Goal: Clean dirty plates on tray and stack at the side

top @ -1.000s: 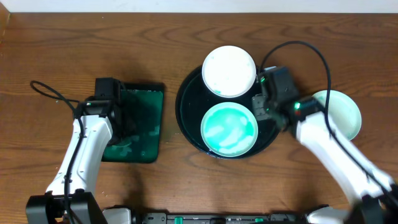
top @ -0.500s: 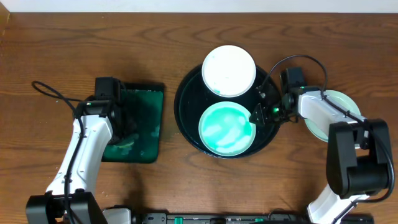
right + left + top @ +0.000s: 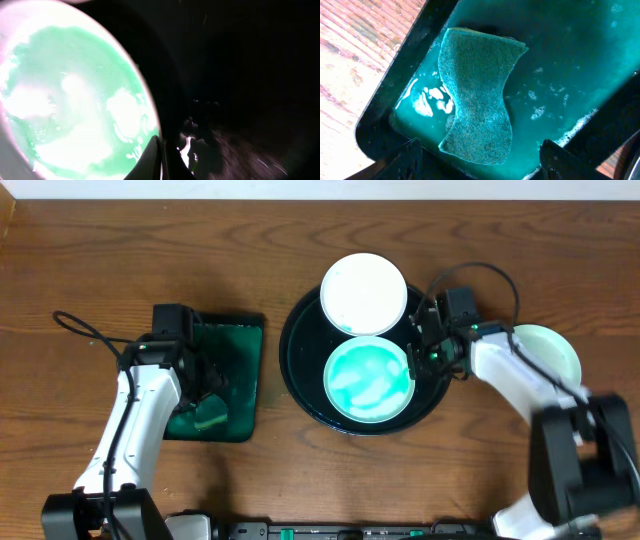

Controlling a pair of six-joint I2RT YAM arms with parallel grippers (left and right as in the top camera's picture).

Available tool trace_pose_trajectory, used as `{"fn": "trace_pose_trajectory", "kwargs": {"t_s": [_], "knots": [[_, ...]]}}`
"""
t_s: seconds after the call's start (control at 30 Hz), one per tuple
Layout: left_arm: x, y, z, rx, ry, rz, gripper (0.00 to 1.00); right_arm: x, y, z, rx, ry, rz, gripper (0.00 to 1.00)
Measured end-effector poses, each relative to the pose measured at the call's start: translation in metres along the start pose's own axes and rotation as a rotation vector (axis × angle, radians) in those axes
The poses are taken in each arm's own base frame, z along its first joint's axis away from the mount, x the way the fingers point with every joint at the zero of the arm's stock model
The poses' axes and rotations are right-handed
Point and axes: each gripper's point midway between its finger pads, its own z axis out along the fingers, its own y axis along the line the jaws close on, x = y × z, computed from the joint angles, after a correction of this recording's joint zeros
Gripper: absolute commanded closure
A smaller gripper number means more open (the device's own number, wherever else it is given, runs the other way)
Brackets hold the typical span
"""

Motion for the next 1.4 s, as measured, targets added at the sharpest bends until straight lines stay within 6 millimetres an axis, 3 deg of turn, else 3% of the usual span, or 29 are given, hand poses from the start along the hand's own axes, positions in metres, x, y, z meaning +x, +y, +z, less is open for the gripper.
{"fn": "trace_pose_trajectory", "kwargs": {"t_s": [0.2, 0.3, 0.37, 0.53, 0.7, 0.77, 0.9, 1.03, 1.2, 1.4], "knots": [[0.0, 0.0, 0.0, 0.0, 0.0, 0.0, 0.23, -0.038, 0.045, -0.099, 0.166, -0.344, -0.186, 0.99], [0.0, 0.0, 0.0, 0.0, 0.0, 0.0, 0.23, -0.038, 0.064, -0.13, 0.22, -0.444, -0.247, 0.99], [0.0, 0.0, 0.0, 0.0, 0.0, 0.0, 0.22, -0.035, 0.065, -0.134, 0.242, -0.448, -0.258, 0.97], [0.0, 0.0, 0.0, 0.0, 0.0, 0.0, 0.22, -0.032, 0.04, -0.104, 0.26, -0.338, -0.213, 0.78], [0.0, 0.0, 0.0, 0.0, -0.001, 0.0, 0.22, -0.025, 0.0, -0.031, 0.144, -0.142, -0.097, 0.58], [0.0, 0.0, 0.0, 0.0, 0.0, 0.0, 0.22, -0.018, -0.007, -0.007, 0.043, -0.076, -0.065, 0.57], [0.0, 0.0, 0.0, 0.0, 0.0, 0.0, 0.22, -0.009, -0.009, 0.016, -0.133, -0.015, -0.011, 0.67], [0.0, 0.0, 0.0, 0.0, 0.001, 0.0, 0.21, -0.003, -0.001, 0.024, -0.256, 0.012, -0.012, 0.99], [0.0, 0.0, 0.0, 0.0, 0.001, 0.0, 0.21, 0.003, 0.005, 0.032, -0.275, 0.042, 0.014, 0.99], [0.0, 0.0, 0.0, 0.0, 0.001, 0.0, 0.21, -0.002, 0.002, 0.024, -0.18, 0.017, 0.02, 0.99]]}}
